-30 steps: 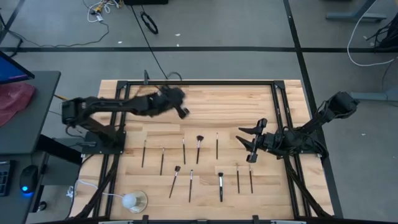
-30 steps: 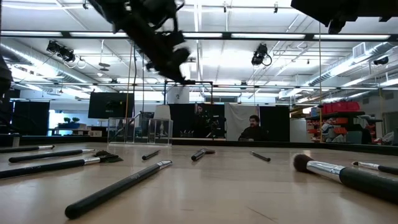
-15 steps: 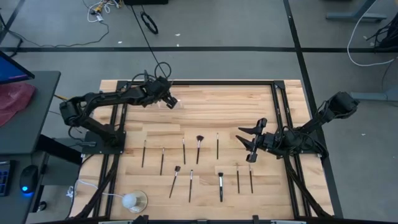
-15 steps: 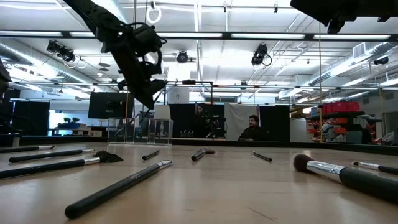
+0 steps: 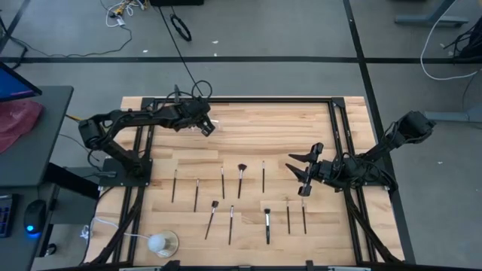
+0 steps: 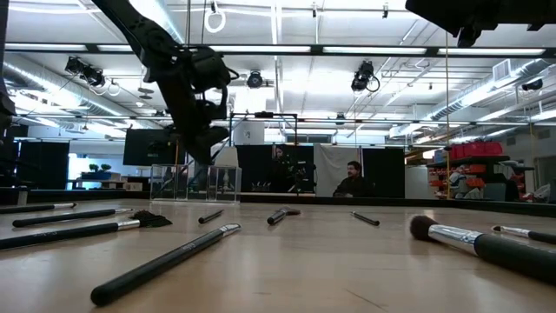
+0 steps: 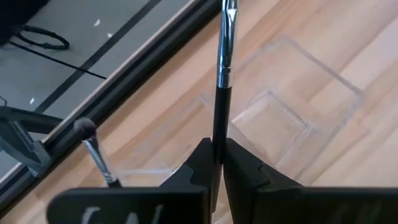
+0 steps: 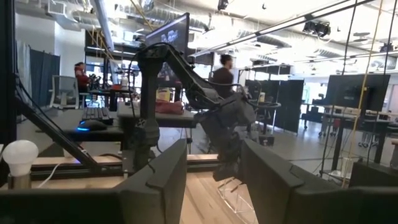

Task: Put items in baskets/containers
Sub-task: Put the eyeshadow brush into the middle section of the transparent organizer, then put the highlighter brush into the right section of the transparent organizer

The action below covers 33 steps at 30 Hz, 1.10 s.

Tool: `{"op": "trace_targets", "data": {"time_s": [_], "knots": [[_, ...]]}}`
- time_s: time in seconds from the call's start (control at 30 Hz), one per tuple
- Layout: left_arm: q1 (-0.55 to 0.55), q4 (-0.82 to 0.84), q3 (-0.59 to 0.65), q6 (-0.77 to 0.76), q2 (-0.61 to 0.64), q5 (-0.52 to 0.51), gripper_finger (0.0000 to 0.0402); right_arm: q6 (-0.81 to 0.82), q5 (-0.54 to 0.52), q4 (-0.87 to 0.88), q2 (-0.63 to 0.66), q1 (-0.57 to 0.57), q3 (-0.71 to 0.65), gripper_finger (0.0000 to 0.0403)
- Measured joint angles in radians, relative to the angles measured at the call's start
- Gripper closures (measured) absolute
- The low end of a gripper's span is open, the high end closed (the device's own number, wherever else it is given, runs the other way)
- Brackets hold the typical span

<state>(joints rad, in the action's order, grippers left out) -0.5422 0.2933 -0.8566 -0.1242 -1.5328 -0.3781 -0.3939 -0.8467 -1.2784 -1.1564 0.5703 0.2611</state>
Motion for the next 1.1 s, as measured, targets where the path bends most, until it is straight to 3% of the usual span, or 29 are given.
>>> {"op": "trace_targets", "data": {"time_s": [0.3, 0.77, 1.1], "knots": [[0.000, 0.056, 0.000, -0.022, 0.000, -0.001, 0.0371, -0.004, -0.001, 0.000, 0.000, 0.000, 0.000, 0.0247], [0.000, 0.062, -0.001, -0.024, 0.002, -0.004, 0.0275, -0.004, -0.001, 0.000, 0.000, 0.000, 0.000, 0.0247], [0.004, 0.137, -0.076, -0.018, 0.093, 0.000, 0.0278, -0.007, -0.002, 0.000, 0.000, -0.006, 0.000, 0.0247]]}}
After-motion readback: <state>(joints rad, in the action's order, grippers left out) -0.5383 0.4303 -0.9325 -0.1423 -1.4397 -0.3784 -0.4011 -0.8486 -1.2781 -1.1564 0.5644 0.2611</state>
